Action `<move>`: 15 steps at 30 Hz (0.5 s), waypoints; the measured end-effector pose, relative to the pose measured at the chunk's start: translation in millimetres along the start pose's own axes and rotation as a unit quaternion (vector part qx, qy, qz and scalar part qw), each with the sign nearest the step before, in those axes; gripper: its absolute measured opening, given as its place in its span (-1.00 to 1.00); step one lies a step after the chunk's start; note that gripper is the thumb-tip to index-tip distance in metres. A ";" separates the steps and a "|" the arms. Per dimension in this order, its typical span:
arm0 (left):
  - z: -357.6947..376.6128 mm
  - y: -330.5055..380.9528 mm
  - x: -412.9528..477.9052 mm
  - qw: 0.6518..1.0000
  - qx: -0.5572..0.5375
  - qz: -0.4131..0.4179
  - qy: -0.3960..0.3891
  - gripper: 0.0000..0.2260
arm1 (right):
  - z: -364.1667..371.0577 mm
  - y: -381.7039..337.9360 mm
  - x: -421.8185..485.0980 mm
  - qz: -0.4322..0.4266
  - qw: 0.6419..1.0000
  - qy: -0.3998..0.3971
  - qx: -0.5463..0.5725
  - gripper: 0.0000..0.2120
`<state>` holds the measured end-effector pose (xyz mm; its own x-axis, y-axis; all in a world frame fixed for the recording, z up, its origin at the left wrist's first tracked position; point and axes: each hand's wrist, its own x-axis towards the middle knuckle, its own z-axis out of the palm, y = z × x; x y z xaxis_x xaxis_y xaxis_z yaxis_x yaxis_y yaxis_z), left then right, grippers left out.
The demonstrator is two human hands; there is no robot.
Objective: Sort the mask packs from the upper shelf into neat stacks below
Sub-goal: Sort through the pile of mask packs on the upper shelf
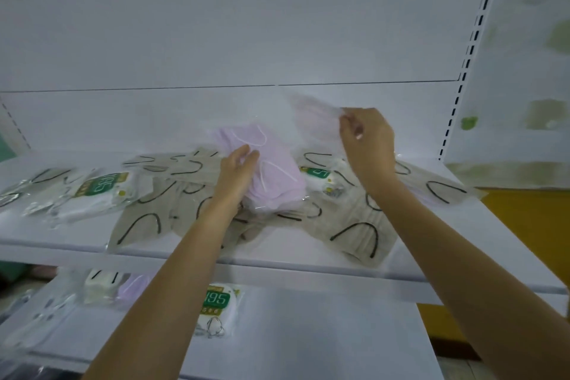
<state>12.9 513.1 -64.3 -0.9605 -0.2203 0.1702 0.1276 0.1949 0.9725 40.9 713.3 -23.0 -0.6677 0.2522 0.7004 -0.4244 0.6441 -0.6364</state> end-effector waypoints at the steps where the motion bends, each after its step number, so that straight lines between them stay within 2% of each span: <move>1: 2.4 3.5 -0.5 0.999 -0.030 -0.010 -0.006 -0.65 | 5.7 -6.6 -7.6 -0.025 0.999 -0.044 0.003 -0.77; 3: 5.5 7.6 -2.8 0.998 -0.062 -0.021 -0.025 -0.64 | 20.8 -13.6 -32.2 -0.111 0.980 -0.162 -0.028 -0.78; 5: 6.7 8.6 -6.5 0.999 -0.040 -0.001 -0.034 -0.67 | 36.6 -10.7 -57.3 -0.218 0.936 -0.261 -0.093 -0.69; 7: 1.8 7.1 -14.8 0.998 0.007 0.057 -0.035 -0.67 | 40.9 -11.0 -70.9 -0.226 0.912 -0.326 -0.101 -0.51; 8: -2.7 5.9 -19.6 0.996 0.015 0.079 -0.031 -0.64 | 40.6 -10.8 -71.5 -0.226 0.918 -0.317 -0.079 -0.47; 10: -17.0 4.9 -28.3 0.995 -0.008 0.100 -0.018 -0.54 | 36.8 -13.9 -67.6 -0.196 0.948 -0.251 -0.022 -0.49; 11: -25.2 4.3 -33.4 0.994 -0.026 0.106 -0.016 -0.47 | 34.1 -17.1 -63.8 -0.160 0.965 -0.208 -0.003 -0.49; 12: -33.0 4.8 -40.1 0.993 -0.039 0.112 -0.020 -0.39 | 29.5 -21.2 -59.7 -0.114 0.973 -0.199 0.017 -0.47; 14: -45.8 7.8 -53.7 0.993 -0.068 0.097 -0.015 -0.21 | 26.7 -30.9 -54.2 -0.008 0.959 -0.265 0.097 -0.39; 15: -51.4 9.3 -60.1 0.993 -0.088 0.081 -0.001 -0.15 | 28.8 -38.1 -56.1 0.014 0.943 -0.301 0.140 -0.40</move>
<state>84.6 479.0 -57.3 -0.9244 -0.1973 0.3265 0.3214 0.0582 0.9451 76.9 653.8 -47.3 -0.8715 -0.2438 0.4254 -0.4901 0.4057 -0.7715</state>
